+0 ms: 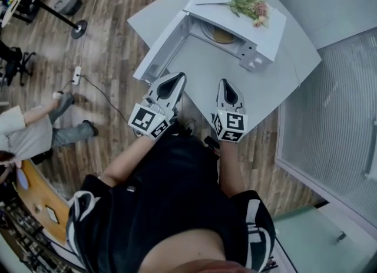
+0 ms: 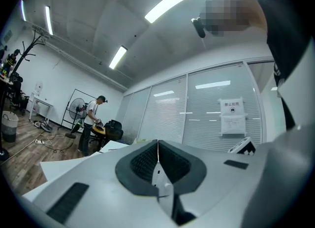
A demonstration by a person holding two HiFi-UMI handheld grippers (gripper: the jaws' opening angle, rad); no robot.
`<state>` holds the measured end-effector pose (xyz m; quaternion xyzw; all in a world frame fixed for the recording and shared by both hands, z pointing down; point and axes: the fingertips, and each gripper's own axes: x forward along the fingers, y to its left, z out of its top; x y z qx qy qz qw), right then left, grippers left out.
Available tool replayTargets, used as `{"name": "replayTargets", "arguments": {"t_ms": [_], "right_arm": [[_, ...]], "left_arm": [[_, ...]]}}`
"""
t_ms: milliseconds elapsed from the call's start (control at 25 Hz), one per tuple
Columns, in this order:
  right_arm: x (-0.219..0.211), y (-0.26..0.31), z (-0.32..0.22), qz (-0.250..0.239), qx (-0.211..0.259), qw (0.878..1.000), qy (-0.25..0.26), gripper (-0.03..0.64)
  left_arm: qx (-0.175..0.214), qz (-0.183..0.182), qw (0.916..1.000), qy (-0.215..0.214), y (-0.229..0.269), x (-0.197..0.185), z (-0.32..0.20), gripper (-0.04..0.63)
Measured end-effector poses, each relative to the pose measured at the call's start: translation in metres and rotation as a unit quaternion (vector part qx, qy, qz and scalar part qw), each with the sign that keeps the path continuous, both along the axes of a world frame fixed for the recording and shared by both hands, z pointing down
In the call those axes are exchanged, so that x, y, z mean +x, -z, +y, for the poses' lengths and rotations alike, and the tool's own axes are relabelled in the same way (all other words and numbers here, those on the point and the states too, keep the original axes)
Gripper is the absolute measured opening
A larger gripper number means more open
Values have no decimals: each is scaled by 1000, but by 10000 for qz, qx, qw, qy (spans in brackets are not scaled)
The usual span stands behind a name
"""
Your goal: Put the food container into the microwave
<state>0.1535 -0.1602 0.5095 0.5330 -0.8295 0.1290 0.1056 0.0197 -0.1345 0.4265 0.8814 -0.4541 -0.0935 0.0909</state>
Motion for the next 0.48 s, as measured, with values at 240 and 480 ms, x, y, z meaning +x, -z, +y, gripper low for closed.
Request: {"name": "replayTargets", "arguments": {"t_ms": [240, 480], "right_arm": [[-4, 14, 34, -163, 72, 9996, -198, 26], [-13, 19, 43, -202, 27, 9993, -304, 26]], "left_arm": [[-18, 23, 9999, -128, -4, -6, 15, 23], [-91, 109, 9996, -253, -5, -19, 15, 23]]}}
